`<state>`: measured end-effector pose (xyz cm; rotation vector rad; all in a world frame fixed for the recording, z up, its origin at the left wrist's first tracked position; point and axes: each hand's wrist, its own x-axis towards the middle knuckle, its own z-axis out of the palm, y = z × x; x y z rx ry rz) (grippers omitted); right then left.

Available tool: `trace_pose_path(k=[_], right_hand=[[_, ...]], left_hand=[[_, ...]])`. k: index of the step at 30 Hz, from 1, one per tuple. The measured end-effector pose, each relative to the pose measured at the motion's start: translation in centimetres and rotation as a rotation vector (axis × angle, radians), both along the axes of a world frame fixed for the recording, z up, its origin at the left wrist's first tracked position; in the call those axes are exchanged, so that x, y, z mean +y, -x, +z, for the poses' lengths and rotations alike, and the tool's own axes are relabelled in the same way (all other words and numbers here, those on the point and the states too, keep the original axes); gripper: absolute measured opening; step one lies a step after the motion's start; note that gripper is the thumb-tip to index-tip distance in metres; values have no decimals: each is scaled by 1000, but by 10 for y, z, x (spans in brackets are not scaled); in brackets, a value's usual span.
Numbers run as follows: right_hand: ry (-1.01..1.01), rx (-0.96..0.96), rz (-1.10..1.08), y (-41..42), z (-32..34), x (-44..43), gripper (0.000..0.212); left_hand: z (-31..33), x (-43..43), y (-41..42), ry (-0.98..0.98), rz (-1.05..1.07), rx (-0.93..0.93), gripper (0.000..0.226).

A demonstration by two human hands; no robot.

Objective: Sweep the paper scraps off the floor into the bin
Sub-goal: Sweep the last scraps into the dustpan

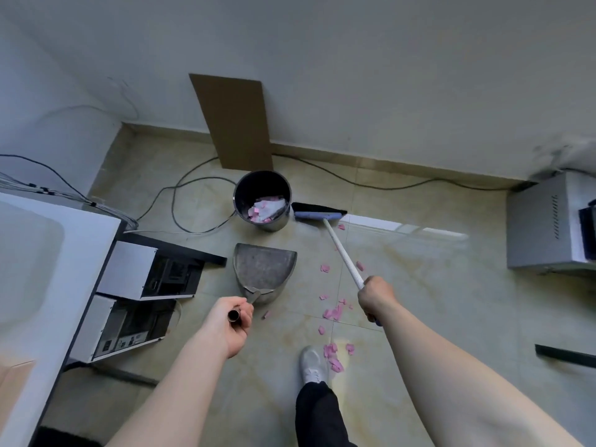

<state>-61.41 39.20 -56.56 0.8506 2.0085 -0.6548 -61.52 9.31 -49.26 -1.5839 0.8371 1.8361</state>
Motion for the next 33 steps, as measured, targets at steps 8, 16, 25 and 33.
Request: trace_pose_path(k=[8,16,25,33], right_hand=[[-12,-15,9,-99,17,0,42],[1,-12,-138,-237,47,-44,17],[34,80,-169,-341,60,-86,18],[292,69,-259,-349,92,-124,16]], left_hand=[[19,-5,-53,-2,-68,43,19],[29,-46,-159,-54,-153,93,18],[33,-110,-279,-49,-182,81,20],[29,-149,-330,196,-243,74,19]])
